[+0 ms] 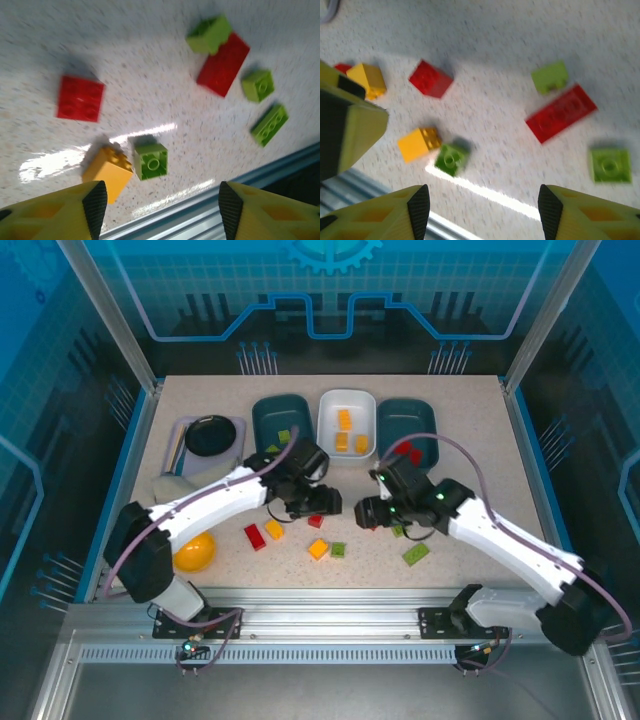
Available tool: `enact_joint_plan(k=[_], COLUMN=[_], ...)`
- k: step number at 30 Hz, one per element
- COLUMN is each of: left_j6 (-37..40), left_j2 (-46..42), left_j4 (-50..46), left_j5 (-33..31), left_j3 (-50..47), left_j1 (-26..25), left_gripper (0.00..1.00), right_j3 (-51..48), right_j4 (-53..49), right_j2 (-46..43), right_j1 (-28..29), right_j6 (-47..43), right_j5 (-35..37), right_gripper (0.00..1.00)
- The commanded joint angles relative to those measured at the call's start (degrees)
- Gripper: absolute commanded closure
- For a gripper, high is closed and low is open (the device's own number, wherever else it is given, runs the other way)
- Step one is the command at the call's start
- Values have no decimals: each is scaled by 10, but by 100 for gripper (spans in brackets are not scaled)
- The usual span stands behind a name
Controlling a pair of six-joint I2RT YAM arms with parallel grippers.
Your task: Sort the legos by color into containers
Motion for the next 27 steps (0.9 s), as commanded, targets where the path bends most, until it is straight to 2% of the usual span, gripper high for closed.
enact_joint_plan(k=[1,4,10,16,27], left_j6=[20,24,43,33,24], left_j2=[43,95,177,228,248], left_j4=[-29,-46,-69,-110,-120], left_j5=[6,-4,-14,-35,-44], left_j3=[33,54,112,144,135], left_j1=[-33,-51,-76,-82,-92], left_gripper=[37,35,34,34,33], right_j3=[-28,-48,-61,-65,-66], right_j4=[-58,-98,-149,-153,-131], right_j2=[-86,-153,-223,-241,-222], right_j1=[6,6,7,8,8], right_j6=[46,62,86,92,79], right_j5=[-16,-10,-10,-9,-26], right_gripper=[37,32,31,31,31])
